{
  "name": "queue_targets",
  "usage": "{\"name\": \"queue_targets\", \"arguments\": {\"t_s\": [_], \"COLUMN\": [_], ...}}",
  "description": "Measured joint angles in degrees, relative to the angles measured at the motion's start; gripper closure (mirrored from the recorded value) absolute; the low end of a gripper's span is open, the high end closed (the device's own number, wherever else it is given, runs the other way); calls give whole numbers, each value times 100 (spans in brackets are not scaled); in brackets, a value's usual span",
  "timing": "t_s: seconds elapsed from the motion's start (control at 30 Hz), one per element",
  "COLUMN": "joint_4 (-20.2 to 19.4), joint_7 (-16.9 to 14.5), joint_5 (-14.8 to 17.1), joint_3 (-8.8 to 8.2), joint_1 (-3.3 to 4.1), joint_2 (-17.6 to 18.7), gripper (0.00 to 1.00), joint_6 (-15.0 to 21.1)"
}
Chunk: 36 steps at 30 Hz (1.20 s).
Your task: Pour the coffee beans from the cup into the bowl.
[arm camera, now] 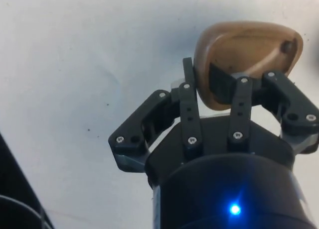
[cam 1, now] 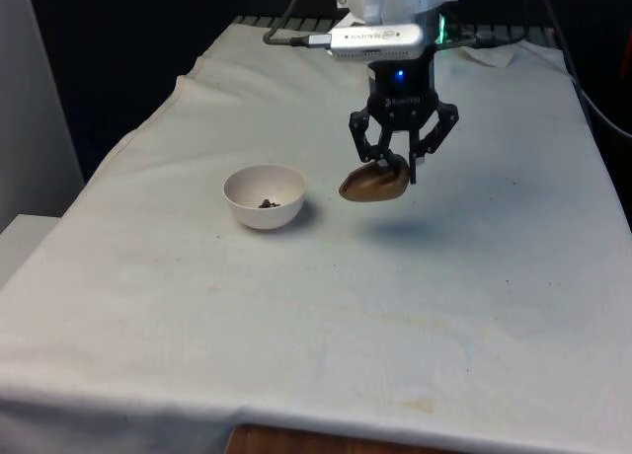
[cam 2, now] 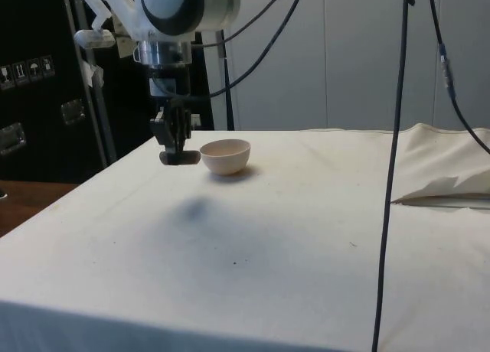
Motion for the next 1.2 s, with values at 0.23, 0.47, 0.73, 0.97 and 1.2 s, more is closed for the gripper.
{"name": "queue_targets", "arguments": {"t_s": [0.23, 0.47, 0.73, 0.97, 1.2], "joint_4": [-57, -57, -57, -52, -57], "joint_7": [378, 676, 985, 1215, 1335], "joint_5": [-372, -613, -688, -745, -779], "joint_3": [69, 149, 332, 447, 487], "joint_1": [0, 0, 0, 0, 0], "joint_2": [69, 80, 178, 321, 458], "gripper": [98, 98, 98, 98, 98], "joint_6": [212, 241, 390, 573, 705]}}
